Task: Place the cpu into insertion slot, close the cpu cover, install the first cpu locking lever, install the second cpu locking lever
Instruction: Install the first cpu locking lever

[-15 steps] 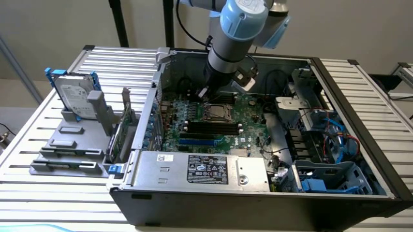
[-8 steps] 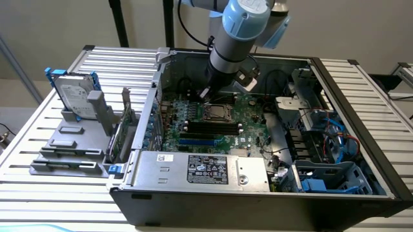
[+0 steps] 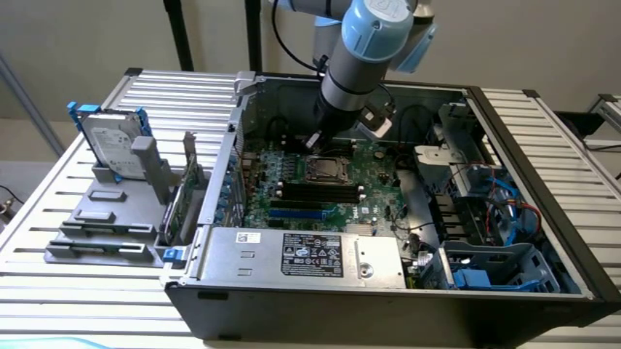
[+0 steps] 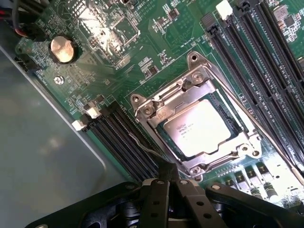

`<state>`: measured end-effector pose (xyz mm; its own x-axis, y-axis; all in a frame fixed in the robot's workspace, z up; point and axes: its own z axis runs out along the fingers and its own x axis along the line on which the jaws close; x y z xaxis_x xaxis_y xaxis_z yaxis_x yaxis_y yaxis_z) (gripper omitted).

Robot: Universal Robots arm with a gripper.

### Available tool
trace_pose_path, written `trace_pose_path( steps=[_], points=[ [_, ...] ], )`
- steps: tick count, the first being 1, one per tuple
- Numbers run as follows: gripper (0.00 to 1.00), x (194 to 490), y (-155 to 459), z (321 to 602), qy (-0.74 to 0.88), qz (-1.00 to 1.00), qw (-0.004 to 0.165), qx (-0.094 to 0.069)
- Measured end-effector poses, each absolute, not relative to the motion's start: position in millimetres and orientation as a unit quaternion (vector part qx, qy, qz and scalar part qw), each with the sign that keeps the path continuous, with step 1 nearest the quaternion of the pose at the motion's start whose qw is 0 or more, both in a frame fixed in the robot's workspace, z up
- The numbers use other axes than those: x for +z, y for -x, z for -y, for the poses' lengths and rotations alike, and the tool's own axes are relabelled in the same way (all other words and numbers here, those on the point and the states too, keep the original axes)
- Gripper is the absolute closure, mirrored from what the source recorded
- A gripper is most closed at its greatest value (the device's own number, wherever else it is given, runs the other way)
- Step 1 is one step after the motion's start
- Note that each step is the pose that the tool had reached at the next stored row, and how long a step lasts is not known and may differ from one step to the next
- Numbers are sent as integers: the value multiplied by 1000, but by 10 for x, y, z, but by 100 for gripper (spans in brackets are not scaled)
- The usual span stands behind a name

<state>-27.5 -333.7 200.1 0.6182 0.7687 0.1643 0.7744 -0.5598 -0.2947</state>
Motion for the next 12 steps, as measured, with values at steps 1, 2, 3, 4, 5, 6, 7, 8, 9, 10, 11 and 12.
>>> trace_pose_path(
  steps=[1,2,3,4,5,6,7,8,9,10,11,12],
  points=[
    [89,1998,273,3330,883,437,171,-8],
    [89,1995,271,3323,883,437,171,-8],
    [89,1992,269,3316,883,437,171,-8],
    [89,1990,266,3312,883,437,171,-8],
    [89,1988,262,3311,883,437,170,-8],
    [89,1986,257,3310,883,437,170,-8],
    [89,1985,250,3310,883,437,169,-8],
    [89,1983,242,3310,884,437,169,-7],
    [89,1981,235,3309,884,437,168,-7],
    [89,1980,225,3309,884,437,168,-7],
    [89,1977,214,3309,884,437,167,-6],
    [89,1975,203,3309,884,437,167,-6]
  ],
)
